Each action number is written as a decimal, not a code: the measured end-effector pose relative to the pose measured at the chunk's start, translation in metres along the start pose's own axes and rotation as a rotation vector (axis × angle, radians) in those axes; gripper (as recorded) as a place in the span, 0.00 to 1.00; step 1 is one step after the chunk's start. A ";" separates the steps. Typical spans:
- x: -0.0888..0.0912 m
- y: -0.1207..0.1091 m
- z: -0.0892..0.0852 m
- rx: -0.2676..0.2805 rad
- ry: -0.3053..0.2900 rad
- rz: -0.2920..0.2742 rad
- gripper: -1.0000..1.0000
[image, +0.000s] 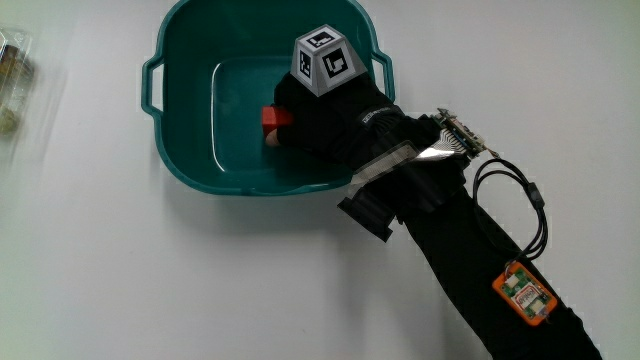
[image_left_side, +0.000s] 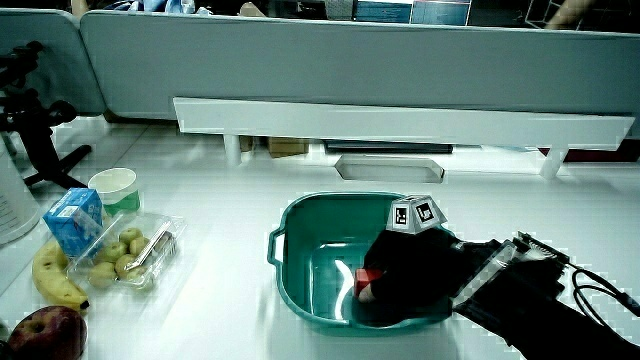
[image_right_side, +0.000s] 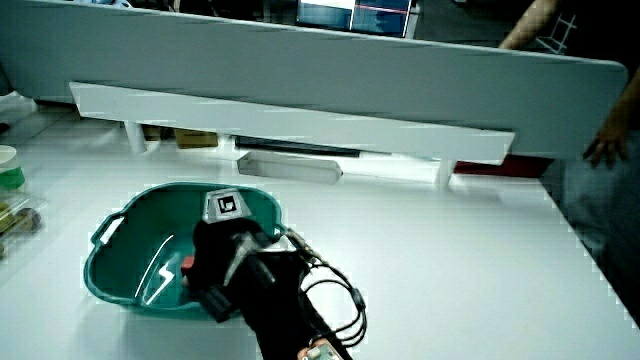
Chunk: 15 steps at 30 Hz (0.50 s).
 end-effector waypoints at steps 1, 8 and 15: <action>0.000 -0.002 0.002 0.015 -0.004 0.002 0.00; -0.006 -0.022 0.019 0.064 -0.007 0.035 0.00; -0.019 -0.052 0.041 0.141 -0.035 0.072 0.00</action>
